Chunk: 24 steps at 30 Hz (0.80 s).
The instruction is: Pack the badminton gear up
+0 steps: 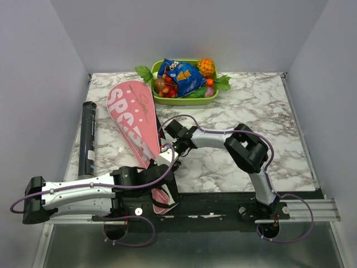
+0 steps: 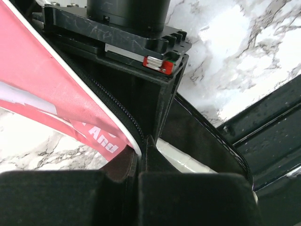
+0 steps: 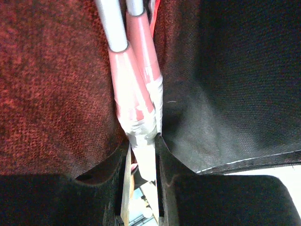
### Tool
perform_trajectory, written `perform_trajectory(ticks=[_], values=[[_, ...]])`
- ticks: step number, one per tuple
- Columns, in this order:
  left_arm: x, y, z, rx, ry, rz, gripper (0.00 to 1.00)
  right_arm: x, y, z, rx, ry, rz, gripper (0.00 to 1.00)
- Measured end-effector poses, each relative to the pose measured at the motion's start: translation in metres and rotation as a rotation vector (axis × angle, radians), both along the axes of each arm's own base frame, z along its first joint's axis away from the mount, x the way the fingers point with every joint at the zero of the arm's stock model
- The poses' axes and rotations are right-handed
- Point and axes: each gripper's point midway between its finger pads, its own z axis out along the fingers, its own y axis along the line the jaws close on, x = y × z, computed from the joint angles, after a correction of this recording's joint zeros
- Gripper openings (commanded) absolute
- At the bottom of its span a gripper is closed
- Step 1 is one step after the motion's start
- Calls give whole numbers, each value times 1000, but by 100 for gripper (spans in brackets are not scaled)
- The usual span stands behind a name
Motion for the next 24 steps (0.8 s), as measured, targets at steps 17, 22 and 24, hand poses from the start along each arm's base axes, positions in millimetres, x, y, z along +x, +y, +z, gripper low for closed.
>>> perform_trajectory(ticks=[17,22,24], values=[[-9,14,-2,92,-63,-1,0,2,30,-17,45,32,-41,0],[-11,18,0,75,-65,19,0,1,35,-15,62,44,-53,21],[-12,20,2,61,-65,31,0,0,39,-13,74,44,-53,35]])
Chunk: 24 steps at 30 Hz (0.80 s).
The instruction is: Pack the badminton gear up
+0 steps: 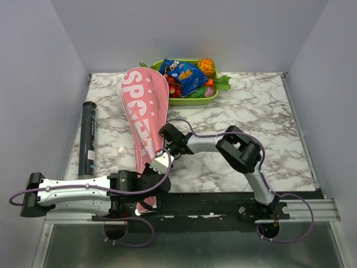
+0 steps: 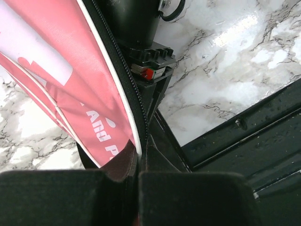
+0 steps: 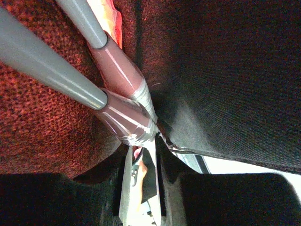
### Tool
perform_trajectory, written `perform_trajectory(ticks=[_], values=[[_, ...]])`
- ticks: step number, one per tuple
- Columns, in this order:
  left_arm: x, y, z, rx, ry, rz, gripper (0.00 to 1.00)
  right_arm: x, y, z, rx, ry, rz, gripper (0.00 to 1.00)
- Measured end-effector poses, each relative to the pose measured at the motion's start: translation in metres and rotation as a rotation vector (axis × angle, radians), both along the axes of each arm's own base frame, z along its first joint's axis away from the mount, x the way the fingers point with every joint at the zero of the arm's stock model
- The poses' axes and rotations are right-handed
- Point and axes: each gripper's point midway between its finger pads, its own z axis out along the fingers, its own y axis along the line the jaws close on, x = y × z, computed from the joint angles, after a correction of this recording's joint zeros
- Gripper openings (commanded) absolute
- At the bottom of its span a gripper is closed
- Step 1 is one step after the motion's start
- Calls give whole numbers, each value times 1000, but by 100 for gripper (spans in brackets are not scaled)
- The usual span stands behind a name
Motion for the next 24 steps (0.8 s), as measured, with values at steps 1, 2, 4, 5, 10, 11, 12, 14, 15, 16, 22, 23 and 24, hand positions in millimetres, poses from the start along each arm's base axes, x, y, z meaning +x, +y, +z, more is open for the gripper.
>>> perform_trajectory(ticks=[1,2,4,5,10,11,12,14,15,16,22,23,24], values=[[0,0,1,-8,1,5,0,0,1,0,4,0,1,39],[-1,1,2,-17,2,9,0,-1,2,1,7,1,1,44],[-2,0,3,-43,9,21,0,1,3,1,10,-7,-6,48],[-4,-3,4,-66,18,21,0,5,6,-1,9,-29,-22,52],[-18,-24,20,-257,83,32,0,35,6,-14,-28,-128,-115,55],[-19,-24,23,-287,94,49,0,38,6,-15,-31,-140,-123,55],[-19,-23,24,-301,99,59,0,42,5,-16,-41,-157,-137,55],[-20,-19,26,-339,116,89,0,47,1,-16,-60,-194,-155,55],[-20,-17,27,-352,123,99,1,49,-1,-15,-72,-216,-165,56],[-21,-15,27,-367,132,110,2,52,-3,-14,-80,-243,-173,56],[-25,-4,15,-419,187,192,3,63,-21,-9,-168,-380,-196,64],[-25,-4,14,-426,196,206,3,66,-26,-9,-191,-401,-200,67],[-26,-1,8,-412,199,216,3,68,-32,-8,-217,-424,-207,68]])
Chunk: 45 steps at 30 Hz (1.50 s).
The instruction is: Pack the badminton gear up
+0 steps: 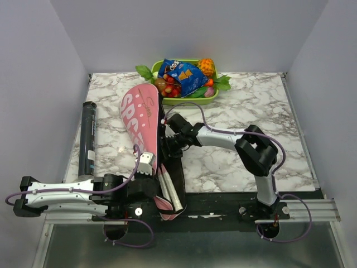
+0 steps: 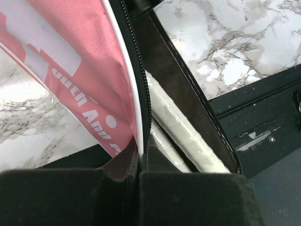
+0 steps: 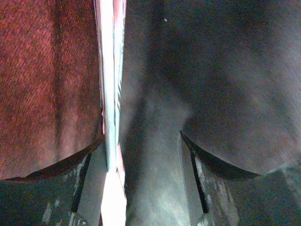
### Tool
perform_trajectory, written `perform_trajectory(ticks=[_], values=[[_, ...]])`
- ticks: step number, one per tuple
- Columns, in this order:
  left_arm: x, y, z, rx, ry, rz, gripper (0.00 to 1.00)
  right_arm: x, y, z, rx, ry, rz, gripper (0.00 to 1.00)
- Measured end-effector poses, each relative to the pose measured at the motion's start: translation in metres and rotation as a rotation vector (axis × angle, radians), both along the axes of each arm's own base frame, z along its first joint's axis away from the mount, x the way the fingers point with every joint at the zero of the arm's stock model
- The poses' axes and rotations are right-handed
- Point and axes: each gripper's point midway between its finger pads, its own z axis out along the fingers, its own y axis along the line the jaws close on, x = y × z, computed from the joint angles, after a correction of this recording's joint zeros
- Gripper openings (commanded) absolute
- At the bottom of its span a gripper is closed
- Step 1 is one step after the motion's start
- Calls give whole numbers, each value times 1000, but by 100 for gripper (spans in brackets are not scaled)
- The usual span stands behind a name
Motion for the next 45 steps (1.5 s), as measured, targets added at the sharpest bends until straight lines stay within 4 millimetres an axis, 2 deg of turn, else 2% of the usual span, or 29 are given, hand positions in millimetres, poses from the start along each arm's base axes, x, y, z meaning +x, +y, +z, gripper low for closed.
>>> perform_trajectory(ticks=[6,14,17,19,24,28,32,34,37,38,39,40,41,43,45], values=[[2,1,-6,16,5,28,3,25,-34,16,-97,-96,-53,72],[2,8,-15,93,-4,17,2,89,-92,14,-185,-155,-226,72],[2,8,-14,93,-6,14,2,108,-104,15,-174,-164,-275,72],[2,8,-14,91,-8,12,2,115,-103,18,-148,-169,-283,72],[3,8,-8,75,-13,11,2,119,-82,24,-14,-168,-254,72],[4,8,-2,57,-19,14,1,111,-70,12,60,-117,-226,72],[4,8,2,45,-21,16,1,114,-60,-6,90,-91,-212,72],[4,8,2,40,-22,15,1,114,-54,-11,115,-74,-199,68],[4,8,4,29,-23,15,1,120,-42,-8,160,-85,-179,47],[4,9,5,26,-24,16,1,122,-37,-8,177,-88,-172,37],[5,9,6,21,-25,17,1,123,-32,-7,192,-89,-161,32],[5,9,6,17,-26,18,1,122,-27,-6,206,-90,-148,27],[5,10,7,13,-28,20,1,119,-23,-4,218,-82,-136,16],[5,12,9,5,-29,24,1,113,-15,3,250,-78,-102,1],[6,14,10,-6,-32,31,1,109,-7,12,281,-81,-71,0]])
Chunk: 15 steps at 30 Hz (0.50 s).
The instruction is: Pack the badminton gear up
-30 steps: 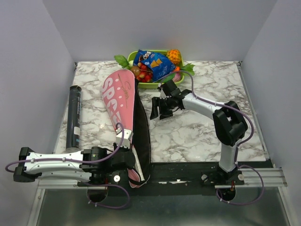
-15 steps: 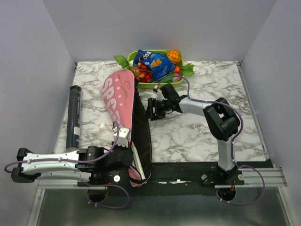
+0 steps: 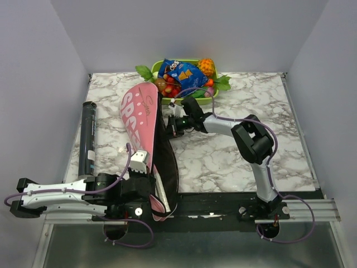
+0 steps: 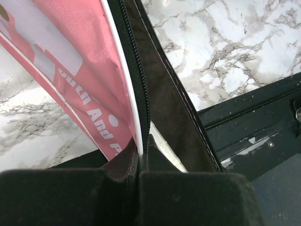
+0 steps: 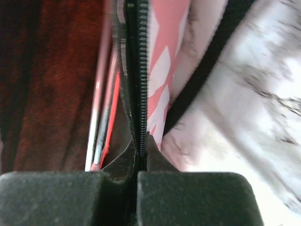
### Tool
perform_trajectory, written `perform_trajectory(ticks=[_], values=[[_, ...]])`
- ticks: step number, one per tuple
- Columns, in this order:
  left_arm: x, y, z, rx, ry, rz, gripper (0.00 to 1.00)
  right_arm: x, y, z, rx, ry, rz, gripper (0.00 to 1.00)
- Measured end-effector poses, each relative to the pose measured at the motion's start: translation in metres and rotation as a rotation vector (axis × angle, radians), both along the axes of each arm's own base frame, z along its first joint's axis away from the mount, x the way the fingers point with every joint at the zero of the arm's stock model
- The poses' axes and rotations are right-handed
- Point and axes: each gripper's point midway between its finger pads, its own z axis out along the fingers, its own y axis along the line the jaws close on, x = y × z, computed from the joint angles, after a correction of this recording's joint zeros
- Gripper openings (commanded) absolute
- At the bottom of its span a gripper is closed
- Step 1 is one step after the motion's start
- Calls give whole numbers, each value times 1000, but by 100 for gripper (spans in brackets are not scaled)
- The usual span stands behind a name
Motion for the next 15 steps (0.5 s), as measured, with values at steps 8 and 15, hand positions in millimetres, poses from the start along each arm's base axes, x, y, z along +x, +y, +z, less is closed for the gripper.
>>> perform_trajectory(ticks=[8,15], values=[[6,13,28,-8,-17,54,0,1,23,61,73,-93,52,1],[17,8,99,96,-67,104,0,13,21,185,129,-330,36,1]])
